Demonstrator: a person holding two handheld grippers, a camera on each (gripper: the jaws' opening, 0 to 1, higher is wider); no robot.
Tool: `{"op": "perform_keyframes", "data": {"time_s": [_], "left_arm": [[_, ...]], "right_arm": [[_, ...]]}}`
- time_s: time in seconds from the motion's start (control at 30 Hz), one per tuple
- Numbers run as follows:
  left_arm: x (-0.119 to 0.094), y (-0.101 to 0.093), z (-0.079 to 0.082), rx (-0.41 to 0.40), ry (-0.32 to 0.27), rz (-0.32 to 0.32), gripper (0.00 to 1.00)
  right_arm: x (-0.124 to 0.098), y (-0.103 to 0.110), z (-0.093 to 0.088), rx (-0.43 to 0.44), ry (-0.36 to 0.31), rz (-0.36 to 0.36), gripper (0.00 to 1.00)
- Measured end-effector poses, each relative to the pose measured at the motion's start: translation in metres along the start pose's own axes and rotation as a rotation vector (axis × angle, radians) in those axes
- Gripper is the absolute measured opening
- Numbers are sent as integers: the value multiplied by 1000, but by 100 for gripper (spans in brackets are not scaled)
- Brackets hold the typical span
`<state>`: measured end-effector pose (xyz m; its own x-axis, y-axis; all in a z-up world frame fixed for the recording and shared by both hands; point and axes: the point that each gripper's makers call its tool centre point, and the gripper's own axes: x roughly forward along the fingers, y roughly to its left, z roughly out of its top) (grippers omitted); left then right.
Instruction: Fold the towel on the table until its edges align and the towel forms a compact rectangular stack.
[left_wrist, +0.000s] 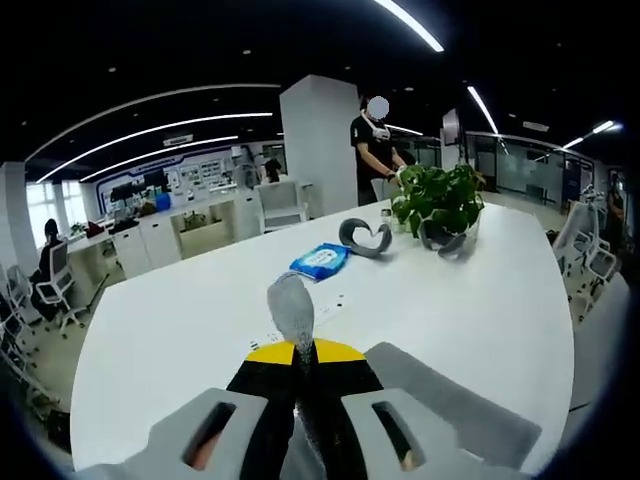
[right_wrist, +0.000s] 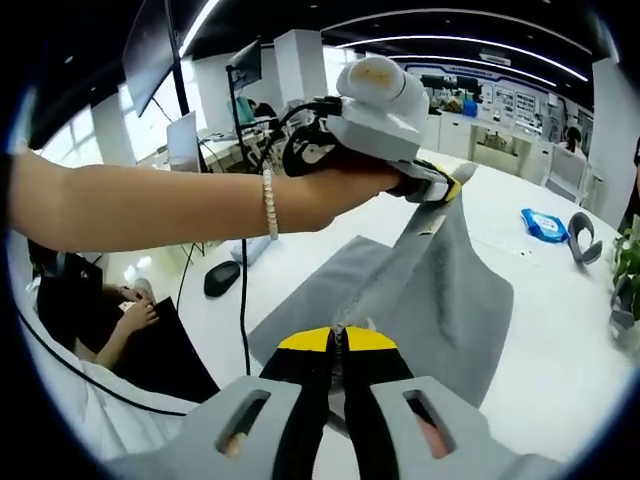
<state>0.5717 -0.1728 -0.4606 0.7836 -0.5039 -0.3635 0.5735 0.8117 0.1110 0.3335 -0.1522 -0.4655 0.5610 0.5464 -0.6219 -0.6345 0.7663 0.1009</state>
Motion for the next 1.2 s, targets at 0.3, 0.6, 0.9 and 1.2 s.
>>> {"op": "perform_keyframes", "data": {"time_s": [0.3,0.6,0.9,1.2], "left_arm": [[-4,8,-11,-7,14,16,4],[-11,19,-22,-24,25,33,4],[-18,35,-34,-29,37,55,4],[-25,44,-48,-38,56,74,4]], "right_arm": [[6,6,-1,-18,12,18,0],[15,17,-1,-43,21,46,0],[29,34,4,-78,31,89,0],[39,46,2,-101,49,111,0]]}}
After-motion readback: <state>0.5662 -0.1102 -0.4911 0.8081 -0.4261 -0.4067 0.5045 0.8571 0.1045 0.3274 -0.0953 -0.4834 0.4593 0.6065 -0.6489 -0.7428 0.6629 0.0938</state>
